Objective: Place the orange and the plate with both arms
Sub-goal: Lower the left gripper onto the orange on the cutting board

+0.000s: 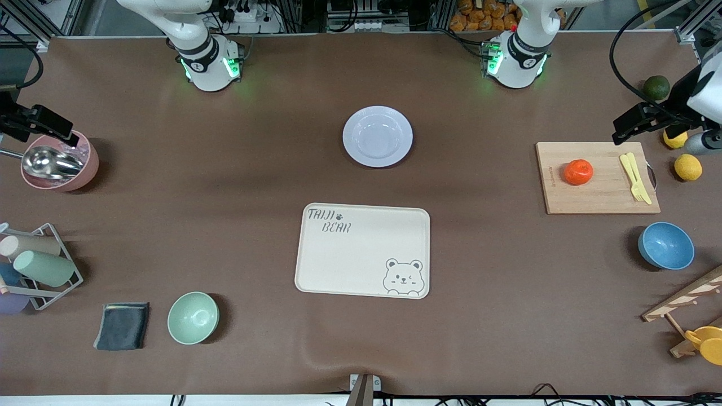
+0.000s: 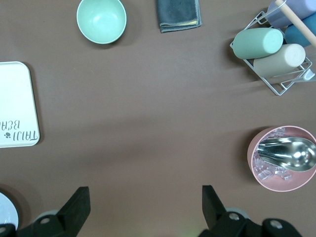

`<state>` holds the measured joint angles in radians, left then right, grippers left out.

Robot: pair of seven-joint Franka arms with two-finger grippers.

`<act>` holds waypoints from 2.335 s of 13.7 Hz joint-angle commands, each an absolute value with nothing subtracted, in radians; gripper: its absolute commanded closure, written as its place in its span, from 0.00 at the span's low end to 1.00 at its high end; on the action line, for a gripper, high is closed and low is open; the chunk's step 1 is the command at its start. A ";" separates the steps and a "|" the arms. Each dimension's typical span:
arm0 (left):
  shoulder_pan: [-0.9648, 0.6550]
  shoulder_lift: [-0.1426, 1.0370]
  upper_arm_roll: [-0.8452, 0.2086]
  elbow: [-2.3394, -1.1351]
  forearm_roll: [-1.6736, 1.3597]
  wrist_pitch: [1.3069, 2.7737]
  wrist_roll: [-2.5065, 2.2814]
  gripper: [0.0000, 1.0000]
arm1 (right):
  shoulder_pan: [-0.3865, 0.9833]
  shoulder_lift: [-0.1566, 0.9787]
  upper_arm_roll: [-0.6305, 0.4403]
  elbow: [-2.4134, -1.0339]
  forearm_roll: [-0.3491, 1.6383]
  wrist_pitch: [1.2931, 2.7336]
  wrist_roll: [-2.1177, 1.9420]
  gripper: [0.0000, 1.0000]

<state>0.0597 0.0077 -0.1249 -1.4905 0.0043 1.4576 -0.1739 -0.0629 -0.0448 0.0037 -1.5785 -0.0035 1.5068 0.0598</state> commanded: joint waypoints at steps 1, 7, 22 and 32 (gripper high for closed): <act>0.083 -0.002 -0.121 -1.483 -0.031 1.440 -0.147 0.00 | -0.077 -0.037 0.020 -1.557 -0.015 1.502 0.069 0.00; 0.084 0.014 -0.106 -1.480 0.002 1.440 -0.140 0.00 | -0.075 -0.034 0.020 -1.554 -0.002 1.505 0.071 0.00; 0.258 -0.086 -0.104 -2.383 0.124 2.153 -0.132 0.00 | -0.038 -0.017 0.020 -1.551 -0.003 1.543 0.069 0.00; 0.390 0.055 -0.110 -2.522 0.213 2.482 -0.133 0.00 | -0.038 -0.015 0.020 -1.549 -0.003 1.543 0.069 0.00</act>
<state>0.3678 0.0358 -0.0987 -2.5195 0.1934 2.4519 -0.1399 -0.0457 -0.0305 0.0214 -1.5776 -0.0025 1.5523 0.0598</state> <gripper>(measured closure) 0.000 0.000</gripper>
